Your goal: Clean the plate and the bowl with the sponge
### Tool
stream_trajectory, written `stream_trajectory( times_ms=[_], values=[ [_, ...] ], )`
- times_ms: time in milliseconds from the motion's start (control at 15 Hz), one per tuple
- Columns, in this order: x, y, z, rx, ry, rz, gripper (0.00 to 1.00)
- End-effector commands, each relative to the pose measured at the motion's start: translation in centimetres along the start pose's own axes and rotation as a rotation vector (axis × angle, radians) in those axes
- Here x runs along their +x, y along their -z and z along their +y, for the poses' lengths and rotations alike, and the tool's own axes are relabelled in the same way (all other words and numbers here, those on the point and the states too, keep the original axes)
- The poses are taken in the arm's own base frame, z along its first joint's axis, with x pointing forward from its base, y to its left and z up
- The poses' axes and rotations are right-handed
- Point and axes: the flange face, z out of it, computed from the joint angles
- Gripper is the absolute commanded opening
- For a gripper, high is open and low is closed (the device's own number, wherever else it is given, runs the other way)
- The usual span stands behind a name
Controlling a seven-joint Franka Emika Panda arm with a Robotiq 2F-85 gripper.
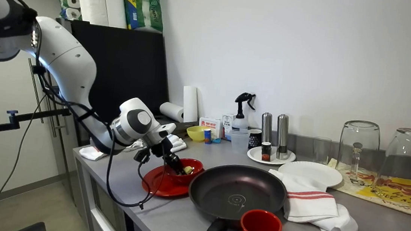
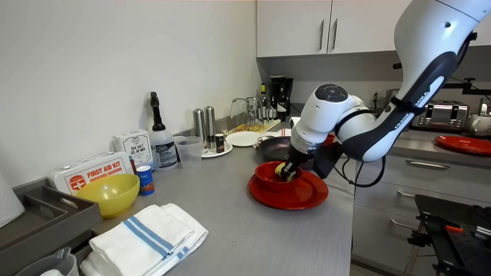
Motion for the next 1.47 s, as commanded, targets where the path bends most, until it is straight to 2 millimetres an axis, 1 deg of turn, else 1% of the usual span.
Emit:
stream_trajectory(
  times_ms=[0,267,400,600,800,933,1200,1400],
  values=[
    [-0.6,0.1,0.1,0.013,-0.009,-0.049,0.25],
    [-1.0,-0.1,-0.3,0.043,-0.017,-0.108,0.25],
    [-1.0,0.6,-0.7,0.100,-0.025,-0.153,0.25],
    [-0.8,1.5,-2.0,0.232,-0.059,-0.223,0.25],
    [-0.5,1.5,-3.2,0.325,-0.087,-0.297,0.25],
    [0.0,1.3,-3.2,0.366,-0.107,-0.339,0.25],
    [0.7,0.9,-2.5,0.423,-0.142,-0.410,0.25],
    [1.2,0.8,-2.2,0.500,-0.161,-0.468,0.25]
  ],
)
